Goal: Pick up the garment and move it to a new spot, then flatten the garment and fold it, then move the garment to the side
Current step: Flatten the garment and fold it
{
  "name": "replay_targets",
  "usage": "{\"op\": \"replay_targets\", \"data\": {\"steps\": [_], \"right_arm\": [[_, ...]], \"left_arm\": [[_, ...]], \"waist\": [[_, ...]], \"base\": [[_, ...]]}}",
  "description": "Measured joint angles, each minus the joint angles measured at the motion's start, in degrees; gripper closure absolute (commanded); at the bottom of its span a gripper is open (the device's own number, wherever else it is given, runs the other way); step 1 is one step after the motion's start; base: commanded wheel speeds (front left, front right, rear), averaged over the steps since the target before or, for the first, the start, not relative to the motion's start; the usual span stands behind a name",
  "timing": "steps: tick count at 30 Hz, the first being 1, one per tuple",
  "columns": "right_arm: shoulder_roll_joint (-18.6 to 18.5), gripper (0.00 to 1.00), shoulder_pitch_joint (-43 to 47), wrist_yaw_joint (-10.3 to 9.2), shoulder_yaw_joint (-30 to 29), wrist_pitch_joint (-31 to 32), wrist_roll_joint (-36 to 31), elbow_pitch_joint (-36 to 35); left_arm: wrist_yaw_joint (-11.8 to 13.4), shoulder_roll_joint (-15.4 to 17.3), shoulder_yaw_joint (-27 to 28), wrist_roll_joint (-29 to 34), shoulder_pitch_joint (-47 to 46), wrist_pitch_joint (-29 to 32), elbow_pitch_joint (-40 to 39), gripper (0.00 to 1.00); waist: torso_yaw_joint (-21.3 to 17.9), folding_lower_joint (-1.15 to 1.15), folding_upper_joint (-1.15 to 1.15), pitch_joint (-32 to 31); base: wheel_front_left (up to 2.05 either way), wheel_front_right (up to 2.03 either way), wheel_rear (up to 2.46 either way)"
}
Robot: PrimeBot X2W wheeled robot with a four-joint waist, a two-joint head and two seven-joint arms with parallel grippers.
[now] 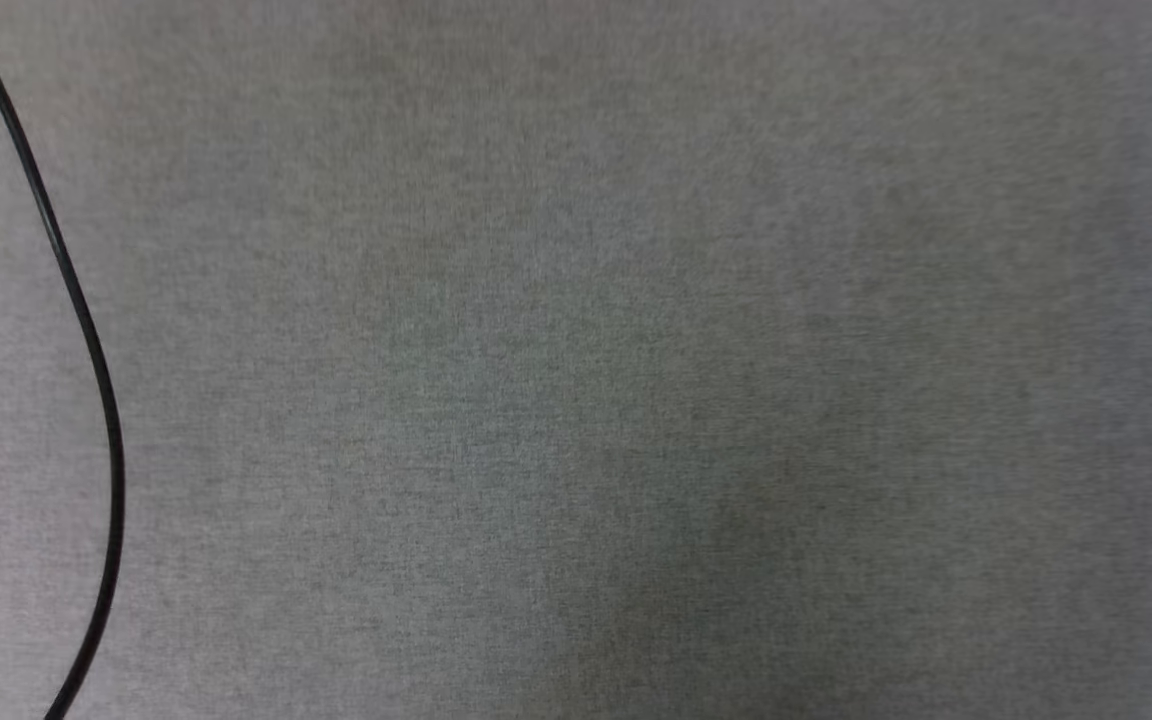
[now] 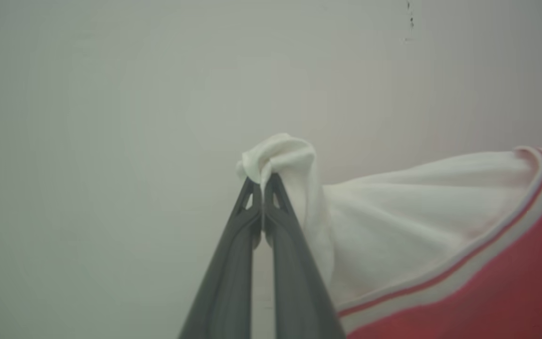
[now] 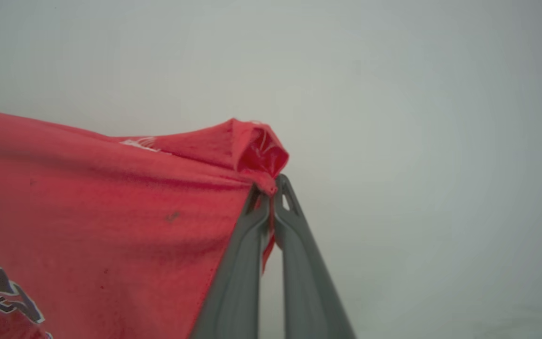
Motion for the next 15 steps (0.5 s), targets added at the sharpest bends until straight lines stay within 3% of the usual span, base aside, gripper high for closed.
{"op": "replay_targets", "data": {"steps": [9,15], "right_arm": [[3.1,1.0,-1.6,-0.08,1.7,-3.1,-0.4,7.3],[3.8,1.0,2.7,-0.08,4.8,-5.2,2.4,10.7]], "left_arm": [[-1.7,-2.7,0.8,-3.1,0.9,-2.8,8.4,1.0],[-4.1,-4.0,1.6,-5.9,6.6,-4.0,13.2,1.0]], "waist": [[1.7,0.0,0.0,7.4],[2.3,0.0,0.0,6.9]], "base": [[0.0,0.0,0.0],[0.0,0.0,0.0]]}}
